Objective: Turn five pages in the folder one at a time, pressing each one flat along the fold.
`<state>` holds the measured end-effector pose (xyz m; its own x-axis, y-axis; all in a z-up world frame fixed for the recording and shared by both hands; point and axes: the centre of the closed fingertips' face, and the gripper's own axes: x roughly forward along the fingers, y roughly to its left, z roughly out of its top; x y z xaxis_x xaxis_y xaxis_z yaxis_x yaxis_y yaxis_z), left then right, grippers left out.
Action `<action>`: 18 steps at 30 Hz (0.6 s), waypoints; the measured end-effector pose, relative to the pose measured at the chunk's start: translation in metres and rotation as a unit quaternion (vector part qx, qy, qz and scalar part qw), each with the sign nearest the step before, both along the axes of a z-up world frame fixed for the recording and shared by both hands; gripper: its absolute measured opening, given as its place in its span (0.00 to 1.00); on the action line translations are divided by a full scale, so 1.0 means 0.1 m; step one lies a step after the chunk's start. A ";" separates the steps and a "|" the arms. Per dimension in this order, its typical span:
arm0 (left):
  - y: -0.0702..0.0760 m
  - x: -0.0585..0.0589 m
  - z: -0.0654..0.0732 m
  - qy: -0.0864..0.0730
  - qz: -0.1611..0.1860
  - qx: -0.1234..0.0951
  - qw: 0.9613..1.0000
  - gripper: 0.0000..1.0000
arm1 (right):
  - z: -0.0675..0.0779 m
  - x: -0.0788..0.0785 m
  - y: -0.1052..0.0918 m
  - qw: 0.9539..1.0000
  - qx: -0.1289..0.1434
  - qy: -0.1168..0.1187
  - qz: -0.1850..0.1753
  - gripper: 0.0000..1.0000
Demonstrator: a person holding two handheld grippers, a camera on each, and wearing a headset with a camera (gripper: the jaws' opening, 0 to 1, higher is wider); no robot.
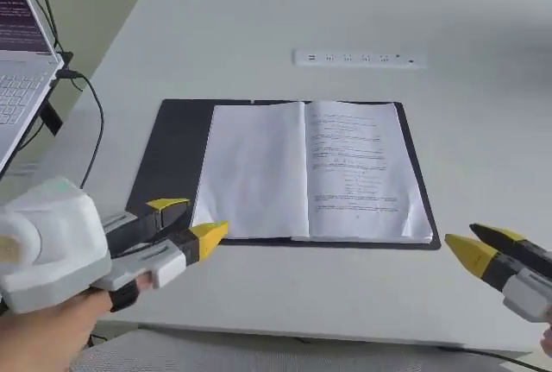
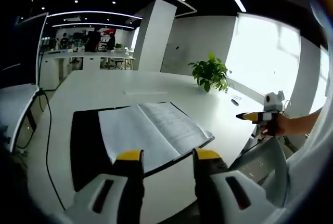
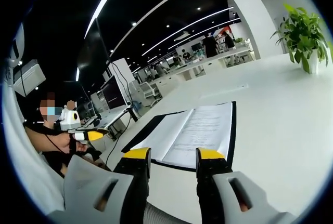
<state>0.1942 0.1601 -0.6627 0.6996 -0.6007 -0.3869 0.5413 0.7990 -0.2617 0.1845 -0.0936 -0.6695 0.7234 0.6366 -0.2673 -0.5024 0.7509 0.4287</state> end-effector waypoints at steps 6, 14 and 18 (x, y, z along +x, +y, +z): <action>-0.37 0.15 -0.06 -0.007 -0.024 0.017 1.000 0.33 | -0.06 0.06 -0.08 1.000 0.003 0.002 0.001 0.33; -0.95 0.36 -0.22 -0.017 -0.067 0.045 0.997 0.34 | -0.13 0.16 -0.16 1.000 0.006 0.000 -0.006 0.33; -1.28 0.43 -0.36 -0.014 -0.091 0.060 0.994 0.36 | -0.16 0.22 -0.19 1.000 0.010 0.000 -0.013 0.33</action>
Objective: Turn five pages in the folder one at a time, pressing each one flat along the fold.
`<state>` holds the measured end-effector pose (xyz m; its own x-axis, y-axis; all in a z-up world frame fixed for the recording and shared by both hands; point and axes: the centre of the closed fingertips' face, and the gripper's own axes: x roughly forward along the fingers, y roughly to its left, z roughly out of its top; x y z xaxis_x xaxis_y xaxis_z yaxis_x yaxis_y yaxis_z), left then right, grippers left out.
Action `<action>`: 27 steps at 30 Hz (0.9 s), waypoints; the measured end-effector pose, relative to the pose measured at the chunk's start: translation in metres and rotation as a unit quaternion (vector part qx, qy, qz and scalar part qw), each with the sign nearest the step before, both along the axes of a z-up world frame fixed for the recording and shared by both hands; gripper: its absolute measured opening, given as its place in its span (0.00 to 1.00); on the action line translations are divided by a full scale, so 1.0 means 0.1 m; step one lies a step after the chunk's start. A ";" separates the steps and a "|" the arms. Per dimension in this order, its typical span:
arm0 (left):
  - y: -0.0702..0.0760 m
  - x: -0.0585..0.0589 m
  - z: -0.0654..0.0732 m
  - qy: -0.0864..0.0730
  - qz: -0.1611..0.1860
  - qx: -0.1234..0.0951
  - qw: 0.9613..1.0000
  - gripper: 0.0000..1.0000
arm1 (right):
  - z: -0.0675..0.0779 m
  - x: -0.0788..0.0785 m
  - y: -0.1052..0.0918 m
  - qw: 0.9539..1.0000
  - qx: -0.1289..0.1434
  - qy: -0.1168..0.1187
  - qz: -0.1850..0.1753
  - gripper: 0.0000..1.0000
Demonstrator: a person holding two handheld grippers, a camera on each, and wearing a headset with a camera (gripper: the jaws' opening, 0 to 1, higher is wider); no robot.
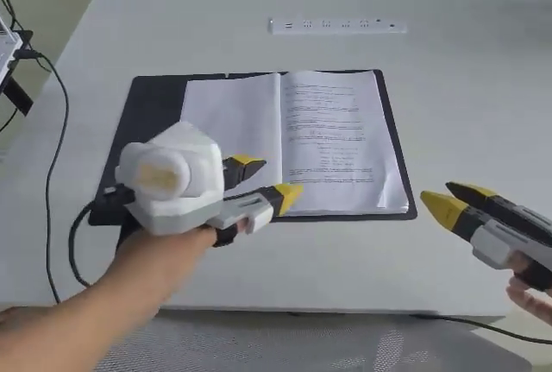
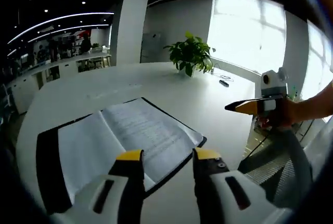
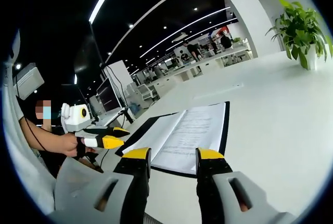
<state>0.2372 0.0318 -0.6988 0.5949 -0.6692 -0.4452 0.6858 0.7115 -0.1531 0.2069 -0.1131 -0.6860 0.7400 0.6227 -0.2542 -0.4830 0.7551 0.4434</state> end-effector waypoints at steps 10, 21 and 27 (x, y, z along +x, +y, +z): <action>-0.62 0.21 -0.48 0.023 -0.002 0.015 1.000 0.42 | -0.13 0.12 -0.11 1.000 0.014 0.015 -0.019 0.32; -0.91 0.36 -0.83 0.018 0.019 0.045 0.999 0.49 | -0.24 0.25 -0.23 0.999 0.012 0.023 -0.020 0.32; -1.03 0.44 -0.92 -0.002 0.031 0.058 0.998 0.53 | -0.28 0.28 -0.27 0.999 0.021 0.031 -0.024 0.31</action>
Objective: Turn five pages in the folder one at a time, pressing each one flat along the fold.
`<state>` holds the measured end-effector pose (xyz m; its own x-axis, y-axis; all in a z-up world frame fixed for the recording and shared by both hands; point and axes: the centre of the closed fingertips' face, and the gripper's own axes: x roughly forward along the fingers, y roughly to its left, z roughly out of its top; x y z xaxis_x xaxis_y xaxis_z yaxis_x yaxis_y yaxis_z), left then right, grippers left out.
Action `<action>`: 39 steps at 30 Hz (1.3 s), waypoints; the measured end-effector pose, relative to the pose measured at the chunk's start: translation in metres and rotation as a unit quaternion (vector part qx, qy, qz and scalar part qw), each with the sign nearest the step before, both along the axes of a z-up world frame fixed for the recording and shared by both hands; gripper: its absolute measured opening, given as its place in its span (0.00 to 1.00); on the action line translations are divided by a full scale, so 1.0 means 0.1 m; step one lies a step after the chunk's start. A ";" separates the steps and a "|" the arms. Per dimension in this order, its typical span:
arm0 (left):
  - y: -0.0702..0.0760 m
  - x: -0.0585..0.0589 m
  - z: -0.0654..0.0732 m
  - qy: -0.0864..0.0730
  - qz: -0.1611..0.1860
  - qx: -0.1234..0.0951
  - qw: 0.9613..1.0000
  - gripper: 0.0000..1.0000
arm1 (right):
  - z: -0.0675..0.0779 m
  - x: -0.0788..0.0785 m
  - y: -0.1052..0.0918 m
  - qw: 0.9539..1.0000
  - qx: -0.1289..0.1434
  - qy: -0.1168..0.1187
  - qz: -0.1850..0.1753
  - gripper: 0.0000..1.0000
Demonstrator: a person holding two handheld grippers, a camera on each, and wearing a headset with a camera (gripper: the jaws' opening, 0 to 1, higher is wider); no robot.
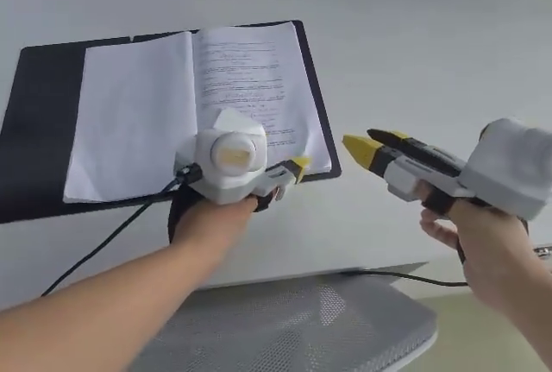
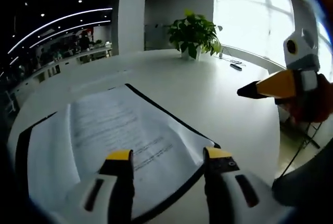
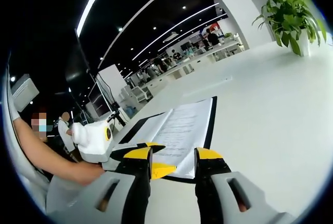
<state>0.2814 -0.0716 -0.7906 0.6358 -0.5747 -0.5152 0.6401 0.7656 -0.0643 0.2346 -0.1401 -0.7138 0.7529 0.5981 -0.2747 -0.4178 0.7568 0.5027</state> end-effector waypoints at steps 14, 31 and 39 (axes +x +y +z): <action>-0.05 0.03 -0.15 -0.012 0.002 0.038 0.999 0.52 | -0.06 -0.01 -0.02 1.000 -0.001 0.005 0.004 0.30; 0.00 0.10 -0.15 -0.011 0.005 0.026 1.000 0.41 | -0.10 0.04 0.07 1.000 0.000 0.007 0.019 0.30; 0.01 0.11 -0.15 -0.013 0.003 0.022 1.000 0.37 | -0.15 0.17 0.13 1.000 -0.005 0.004 0.025 0.28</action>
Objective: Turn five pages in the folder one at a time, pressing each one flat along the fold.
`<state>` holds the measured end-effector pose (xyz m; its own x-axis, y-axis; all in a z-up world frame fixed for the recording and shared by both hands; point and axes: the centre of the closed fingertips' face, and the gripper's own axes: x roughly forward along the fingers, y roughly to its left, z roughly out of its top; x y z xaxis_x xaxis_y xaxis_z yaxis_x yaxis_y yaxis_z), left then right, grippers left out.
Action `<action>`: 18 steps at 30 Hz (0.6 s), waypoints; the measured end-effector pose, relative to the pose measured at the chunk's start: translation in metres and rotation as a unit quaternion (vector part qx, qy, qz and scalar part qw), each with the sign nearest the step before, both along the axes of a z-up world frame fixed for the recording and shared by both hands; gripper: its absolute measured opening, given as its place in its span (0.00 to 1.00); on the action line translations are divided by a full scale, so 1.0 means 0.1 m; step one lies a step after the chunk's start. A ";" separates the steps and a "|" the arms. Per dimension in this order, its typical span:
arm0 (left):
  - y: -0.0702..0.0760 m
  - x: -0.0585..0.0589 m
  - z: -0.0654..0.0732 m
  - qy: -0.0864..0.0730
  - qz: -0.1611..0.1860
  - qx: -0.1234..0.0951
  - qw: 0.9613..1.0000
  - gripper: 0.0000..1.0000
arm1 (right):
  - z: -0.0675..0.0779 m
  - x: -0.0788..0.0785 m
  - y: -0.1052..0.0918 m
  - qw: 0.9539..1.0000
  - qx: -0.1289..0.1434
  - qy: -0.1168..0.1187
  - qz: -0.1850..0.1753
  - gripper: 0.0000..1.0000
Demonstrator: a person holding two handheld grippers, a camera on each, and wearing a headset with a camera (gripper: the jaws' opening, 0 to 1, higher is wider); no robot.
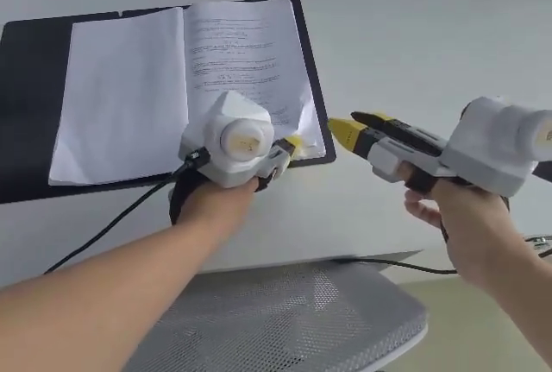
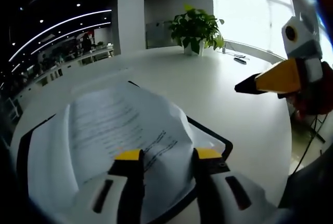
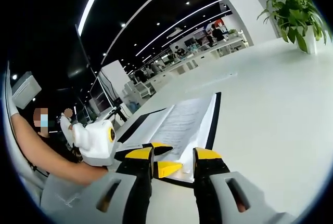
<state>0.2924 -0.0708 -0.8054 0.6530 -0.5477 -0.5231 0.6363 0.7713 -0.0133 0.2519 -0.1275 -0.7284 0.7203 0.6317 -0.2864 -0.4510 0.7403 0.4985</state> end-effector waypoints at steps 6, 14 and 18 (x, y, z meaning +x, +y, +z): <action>0.01 0.00 0.00 -0.003 -0.002 -0.006 1.000 0.35 | -0.10 0.13 0.04 1.000 0.005 0.011 0.002 0.27; 0.02 0.01 -0.01 -0.005 -0.004 -0.007 1.000 0.33 | -0.26 0.39 0.08 1.000 0.016 0.025 0.008 0.26; 0.02 0.02 -0.01 -0.004 -0.004 -0.005 1.000 0.33 | -0.31 0.51 0.08 0.999 0.023 0.032 0.007 0.22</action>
